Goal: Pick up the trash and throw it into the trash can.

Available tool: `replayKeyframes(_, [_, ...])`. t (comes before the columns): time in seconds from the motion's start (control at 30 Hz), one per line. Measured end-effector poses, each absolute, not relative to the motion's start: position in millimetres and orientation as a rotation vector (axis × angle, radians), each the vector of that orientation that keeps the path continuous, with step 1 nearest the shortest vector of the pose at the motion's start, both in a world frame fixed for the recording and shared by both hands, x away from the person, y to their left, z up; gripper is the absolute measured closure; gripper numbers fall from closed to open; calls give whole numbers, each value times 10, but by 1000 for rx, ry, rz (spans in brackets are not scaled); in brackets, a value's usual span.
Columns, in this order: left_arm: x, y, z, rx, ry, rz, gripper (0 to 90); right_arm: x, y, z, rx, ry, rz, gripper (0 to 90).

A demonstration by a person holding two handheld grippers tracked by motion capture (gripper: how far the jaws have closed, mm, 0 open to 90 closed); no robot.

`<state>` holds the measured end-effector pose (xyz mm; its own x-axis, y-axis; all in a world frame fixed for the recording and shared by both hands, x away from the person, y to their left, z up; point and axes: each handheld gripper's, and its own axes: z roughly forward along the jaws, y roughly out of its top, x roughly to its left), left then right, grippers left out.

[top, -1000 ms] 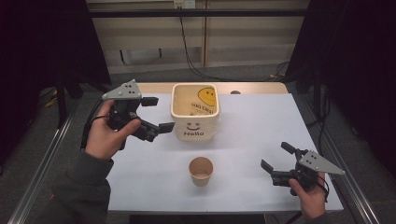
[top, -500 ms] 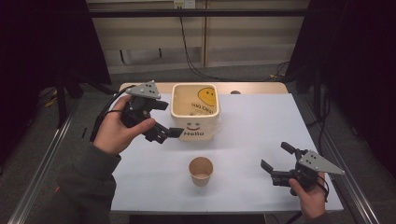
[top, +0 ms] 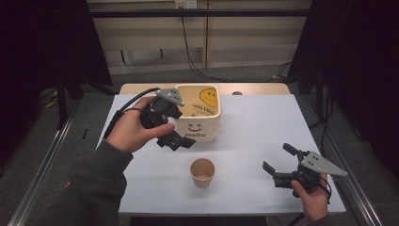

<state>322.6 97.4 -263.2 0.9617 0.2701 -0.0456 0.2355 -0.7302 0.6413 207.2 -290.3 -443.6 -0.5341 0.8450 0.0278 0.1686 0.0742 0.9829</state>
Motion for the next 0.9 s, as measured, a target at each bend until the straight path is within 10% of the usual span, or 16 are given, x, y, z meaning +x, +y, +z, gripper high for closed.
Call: replayKeyframes(0.9, [3194, 423, -3081, 2751, 288, -111, 19, 2072, -2877, -4442, 998, 1793, 1501, 14])
